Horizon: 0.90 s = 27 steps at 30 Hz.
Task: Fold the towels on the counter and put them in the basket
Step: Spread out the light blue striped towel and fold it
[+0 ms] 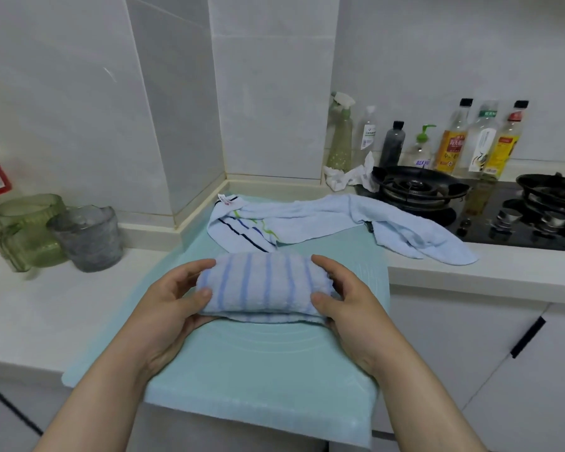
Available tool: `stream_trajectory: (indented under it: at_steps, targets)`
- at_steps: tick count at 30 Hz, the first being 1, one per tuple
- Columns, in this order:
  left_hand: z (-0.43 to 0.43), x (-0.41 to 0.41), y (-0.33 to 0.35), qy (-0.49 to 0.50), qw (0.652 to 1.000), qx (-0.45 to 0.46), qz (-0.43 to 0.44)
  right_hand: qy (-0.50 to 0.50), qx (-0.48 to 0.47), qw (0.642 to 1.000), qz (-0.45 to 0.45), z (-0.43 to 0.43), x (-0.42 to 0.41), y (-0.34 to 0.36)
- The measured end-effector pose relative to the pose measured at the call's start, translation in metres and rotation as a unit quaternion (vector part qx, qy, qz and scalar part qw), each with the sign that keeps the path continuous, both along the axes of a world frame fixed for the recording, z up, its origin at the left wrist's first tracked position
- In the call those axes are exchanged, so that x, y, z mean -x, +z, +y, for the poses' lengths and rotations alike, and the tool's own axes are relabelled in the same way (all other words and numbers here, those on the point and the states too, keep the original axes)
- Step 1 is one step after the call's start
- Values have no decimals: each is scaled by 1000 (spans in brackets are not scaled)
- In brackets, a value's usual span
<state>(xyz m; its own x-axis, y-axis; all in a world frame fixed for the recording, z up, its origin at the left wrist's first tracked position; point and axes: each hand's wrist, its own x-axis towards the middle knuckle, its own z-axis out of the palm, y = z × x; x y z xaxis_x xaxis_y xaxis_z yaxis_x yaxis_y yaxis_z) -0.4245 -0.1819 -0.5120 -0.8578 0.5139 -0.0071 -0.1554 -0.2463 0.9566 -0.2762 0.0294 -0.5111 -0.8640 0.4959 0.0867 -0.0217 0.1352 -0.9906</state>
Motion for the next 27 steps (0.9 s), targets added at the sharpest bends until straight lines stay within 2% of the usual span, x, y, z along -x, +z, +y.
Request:
stream_trajectory:
  at_steps: [6,11,17,22,27]
  targets:
    - [-3,-5,4,4,999,16,-33,0,33,999,-23,-7,-5,9]
    - [-5,-8,11,-1,996,21,-86,-11,44,995,-90,-13,-9,25]
    - [-6,-7,44,-26,985,101,-135,0,84,985,-154,-14,-9,61]
    - [-10,-9,107,-44,987,127,-89,-38,152,975,-157,-16,-22,112]
    - [-8,-20,164,-50,991,110,-57,-65,138,979,-133,-22,-41,171]
